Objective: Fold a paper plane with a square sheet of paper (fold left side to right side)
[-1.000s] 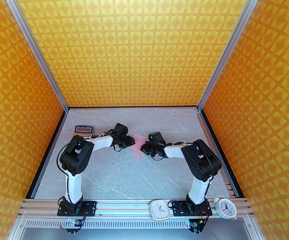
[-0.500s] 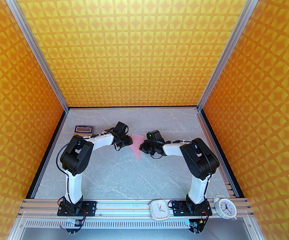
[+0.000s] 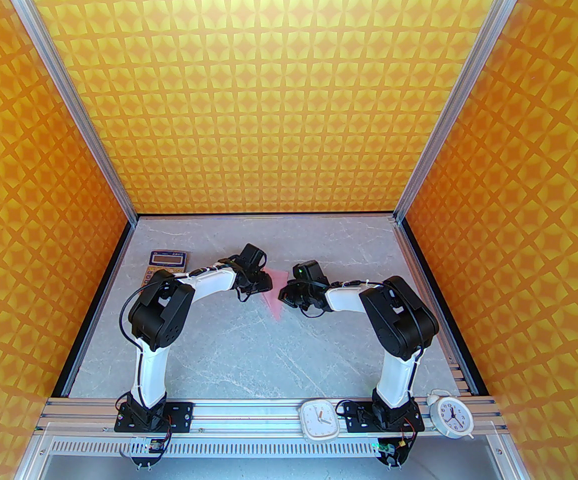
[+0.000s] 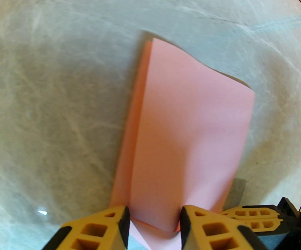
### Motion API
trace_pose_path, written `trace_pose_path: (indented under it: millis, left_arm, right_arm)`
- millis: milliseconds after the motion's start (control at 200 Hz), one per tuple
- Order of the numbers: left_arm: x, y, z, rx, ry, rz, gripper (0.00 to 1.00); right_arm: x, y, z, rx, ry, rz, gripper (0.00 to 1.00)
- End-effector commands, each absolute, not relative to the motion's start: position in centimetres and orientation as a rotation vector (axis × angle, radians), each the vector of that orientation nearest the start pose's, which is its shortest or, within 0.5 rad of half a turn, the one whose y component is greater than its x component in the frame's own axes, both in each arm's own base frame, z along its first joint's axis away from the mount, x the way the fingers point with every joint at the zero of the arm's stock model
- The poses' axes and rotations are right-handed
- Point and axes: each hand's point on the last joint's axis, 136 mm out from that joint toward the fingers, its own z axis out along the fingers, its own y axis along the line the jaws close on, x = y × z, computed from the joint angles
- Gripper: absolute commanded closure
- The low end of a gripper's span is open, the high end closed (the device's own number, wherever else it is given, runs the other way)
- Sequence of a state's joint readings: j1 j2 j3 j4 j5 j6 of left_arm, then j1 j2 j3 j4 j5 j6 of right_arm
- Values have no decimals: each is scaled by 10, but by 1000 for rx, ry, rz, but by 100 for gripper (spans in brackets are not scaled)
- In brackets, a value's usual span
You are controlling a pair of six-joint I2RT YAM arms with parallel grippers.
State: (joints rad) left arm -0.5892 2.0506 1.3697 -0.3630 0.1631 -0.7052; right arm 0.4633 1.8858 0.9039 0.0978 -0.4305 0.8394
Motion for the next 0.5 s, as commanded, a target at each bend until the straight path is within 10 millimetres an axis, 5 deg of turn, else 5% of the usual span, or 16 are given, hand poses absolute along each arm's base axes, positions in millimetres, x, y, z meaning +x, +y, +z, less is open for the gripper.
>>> trace_pose_path:
  millis: [0, 490]
  left_arm:
    - [392, -302, 54, -78, 2687, -697, 63]
    - [382, -319, 71, -75, 2566, -978, 58]
  right_arm:
    - [325, 241, -26, 344, 2811, 900, 100]
    - [322, 239, -29, 348, 2819, 892, 100]
